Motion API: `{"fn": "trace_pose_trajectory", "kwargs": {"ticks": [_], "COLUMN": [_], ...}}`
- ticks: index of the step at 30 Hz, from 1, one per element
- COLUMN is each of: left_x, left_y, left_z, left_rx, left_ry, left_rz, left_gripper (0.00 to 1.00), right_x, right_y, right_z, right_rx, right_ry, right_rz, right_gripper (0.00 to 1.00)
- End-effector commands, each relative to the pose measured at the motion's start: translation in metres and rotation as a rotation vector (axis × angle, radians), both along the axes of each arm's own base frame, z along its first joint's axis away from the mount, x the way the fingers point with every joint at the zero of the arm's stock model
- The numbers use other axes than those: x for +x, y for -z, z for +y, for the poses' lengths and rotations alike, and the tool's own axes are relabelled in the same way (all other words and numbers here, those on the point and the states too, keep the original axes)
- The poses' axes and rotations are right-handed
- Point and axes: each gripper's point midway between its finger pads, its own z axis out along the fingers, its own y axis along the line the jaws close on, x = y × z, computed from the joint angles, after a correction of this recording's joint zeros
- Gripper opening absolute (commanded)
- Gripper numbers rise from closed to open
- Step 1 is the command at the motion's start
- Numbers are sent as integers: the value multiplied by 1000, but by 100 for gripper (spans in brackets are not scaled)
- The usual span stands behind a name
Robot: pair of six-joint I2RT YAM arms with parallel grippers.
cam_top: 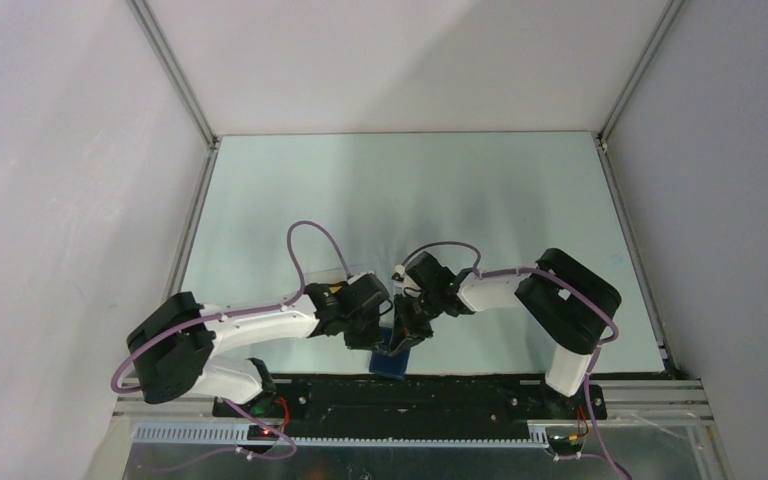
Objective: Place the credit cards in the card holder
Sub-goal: Close the card holder at the corner of the board.
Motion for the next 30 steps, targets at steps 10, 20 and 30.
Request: {"fn": "trace_pose_trajectory", "kwargs": {"ticks": [10,20,30], "left_x": [9,6,-10], "left_y": [-8,12,35], "left_z": [-25,-23,-22], "left_rx": [-64,-7,65], "left_ry": [5,-7,7], "left_rz": [-26,13,67], "left_gripper": [0,0,0], "right_x": [5,3,3], "right_y": [28,49,66], "right_z": [-13,-26,-54], "right_rx": [-105,-192,-363], "right_ry": [31,38,62], "right_rz": [-36,-24,-68], "right_gripper": [0,0,0]}}
